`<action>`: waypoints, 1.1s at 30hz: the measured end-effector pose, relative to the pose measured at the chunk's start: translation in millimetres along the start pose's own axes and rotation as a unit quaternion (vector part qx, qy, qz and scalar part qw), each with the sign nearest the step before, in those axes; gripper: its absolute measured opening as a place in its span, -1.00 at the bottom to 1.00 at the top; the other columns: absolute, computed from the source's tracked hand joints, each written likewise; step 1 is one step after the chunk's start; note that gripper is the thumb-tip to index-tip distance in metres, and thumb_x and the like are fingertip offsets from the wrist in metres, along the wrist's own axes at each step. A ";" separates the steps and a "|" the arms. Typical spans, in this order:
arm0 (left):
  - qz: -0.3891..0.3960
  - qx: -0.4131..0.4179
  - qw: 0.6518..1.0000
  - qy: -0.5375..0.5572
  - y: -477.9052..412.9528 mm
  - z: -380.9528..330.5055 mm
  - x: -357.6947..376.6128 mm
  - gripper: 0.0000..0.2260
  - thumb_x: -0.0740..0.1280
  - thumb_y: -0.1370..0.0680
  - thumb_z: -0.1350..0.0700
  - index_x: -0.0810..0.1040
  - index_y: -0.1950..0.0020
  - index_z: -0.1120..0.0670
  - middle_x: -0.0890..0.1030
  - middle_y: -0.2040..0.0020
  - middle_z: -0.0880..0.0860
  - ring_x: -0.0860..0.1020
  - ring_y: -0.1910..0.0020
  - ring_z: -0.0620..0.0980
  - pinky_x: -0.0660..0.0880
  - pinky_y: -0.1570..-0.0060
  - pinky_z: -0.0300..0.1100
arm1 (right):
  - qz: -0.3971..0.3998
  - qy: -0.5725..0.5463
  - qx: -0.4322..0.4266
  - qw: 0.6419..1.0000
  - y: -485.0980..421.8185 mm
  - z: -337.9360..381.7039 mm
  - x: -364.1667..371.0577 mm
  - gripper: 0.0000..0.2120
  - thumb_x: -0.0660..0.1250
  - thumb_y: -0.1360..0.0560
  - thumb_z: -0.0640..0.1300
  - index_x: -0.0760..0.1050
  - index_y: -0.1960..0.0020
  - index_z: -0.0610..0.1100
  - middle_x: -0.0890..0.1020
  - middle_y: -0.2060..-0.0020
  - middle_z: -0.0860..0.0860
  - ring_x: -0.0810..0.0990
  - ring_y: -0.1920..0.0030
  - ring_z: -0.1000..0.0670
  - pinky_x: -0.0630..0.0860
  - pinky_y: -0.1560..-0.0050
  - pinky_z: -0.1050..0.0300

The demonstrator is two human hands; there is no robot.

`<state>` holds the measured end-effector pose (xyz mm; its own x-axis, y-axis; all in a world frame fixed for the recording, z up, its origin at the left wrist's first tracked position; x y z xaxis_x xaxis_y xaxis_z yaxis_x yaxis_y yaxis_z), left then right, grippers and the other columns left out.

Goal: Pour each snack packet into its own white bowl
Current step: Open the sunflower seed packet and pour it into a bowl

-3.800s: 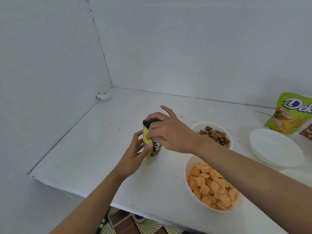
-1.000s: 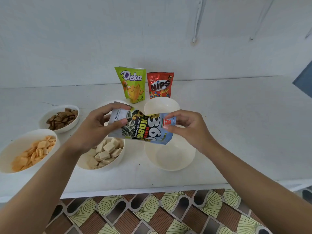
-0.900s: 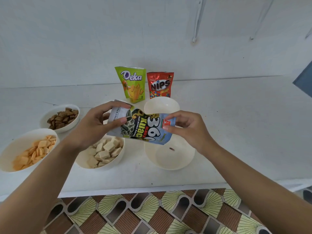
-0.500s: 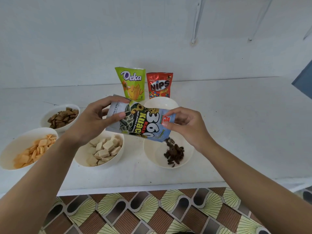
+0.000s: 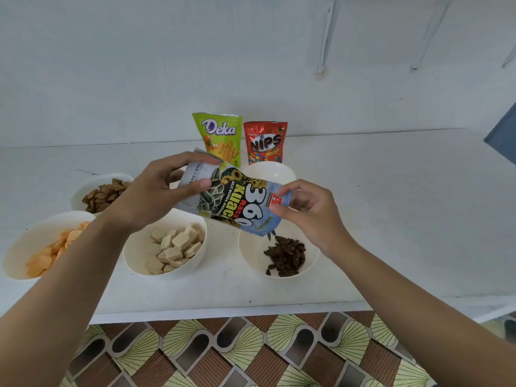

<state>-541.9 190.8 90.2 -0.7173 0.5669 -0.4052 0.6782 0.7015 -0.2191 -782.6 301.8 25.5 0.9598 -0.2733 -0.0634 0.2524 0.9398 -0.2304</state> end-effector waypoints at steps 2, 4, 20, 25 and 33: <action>-0.001 -0.005 1.000 -0.005 1.0 1.4 0.8 -0.71 0.38 -0.55 0.15 0.60 -0.27 0.08 0.60 -0.30 0.00 0.59 -0.28 0.05 0.65 -0.07 0.09 | -0.001 -0.001 0.007 1.000 1.7 -2.5 1.0 -0.84 0.52 -0.43 -0.34 0.59 0.05 -0.19 0.75 0.18 -0.09 0.74 0.05 -0.04 0.66 0.01 -0.02; -0.001 -0.009 1.000 -0.006 1.9 2.7 1.0 -0.71 0.38 -0.55 0.16 0.59 -0.28 0.09 0.60 -0.31 0.00 0.59 -0.29 0.05 0.65 -0.07 0.08 | -0.002 0.001 0.014 1.000 2.2 -3.6 2.1 -0.83 0.52 -0.42 -0.34 0.58 0.05 -0.20 0.75 0.17 -0.09 0.74 0.05 -0.05 0.66 0.03 -0.02; 0.007 -0.006 1.000 -0.003 -4.8 0.7 0.2 -0.71 0.39 -0.55 0.16 0.60 -0.28 0.08 0.61 -0.29 -0.01 0.60 -0.27 0.05 0.66 -0.06 0.10 | -0.028 0.041 0.011 0.999 -0.5 -2.2 -1.2 -0.83 0.53 -0.44 -0.26 0.57 0.06 -0.11 0.73 0.20 -0.17 0.70 0.10 -0.25 0.59 -0.05 -0.31; 0.042 -0.025 0.998 -0.036 -10.7 5.0 4.7 -0.70 0.40 -0.55 0.13 0.61 -0.28 0.05 0.60 -0.30 -0.03 0.60 -0.27 0.01 0.67 -0.04 0.06 | -0.017 0.049 0.076 0.996 5.6 -13.6 1.3 -0.80 0.54 -0.43 -0.26 0.53 0.05 -0.20 0.75 0.22 -0.06 0.74 0.11 -0.10 0.59 -0.11 -0.26; 0.023 -0.030 0.999 0.002 -12.6 6.2 -0.3 -0.66 0.42 -0.52 0.09 0.60 -0.30 0.03 0.60 -0.30 0.00 0.59 -0.29 0.08 0.65 -0.05 0.14 | -0.031 0.042 0.050 0.997 -1.8 -0.6 -4.4 -0.83 0.52 -0.46 -0.22 0.54 0.06 -0.09 0.73 0.18 -0.18 0.68 0.05 -0.32 0.58 -0.09 -0.31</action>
<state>-549.3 179.1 87.6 -0.6859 0.6009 -0.4104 0.7000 0.6989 -0.1467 -787.3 301.2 25.6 0.9295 -0.3433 -0.1351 0.3252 0.9353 -0.1396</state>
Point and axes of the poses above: each hand's wrist, its own y-axis away from the middle knuckle, its own x-axis out of the palm, z = x × y, the point moved 4 cm from there along -y, towards the middle knuckle
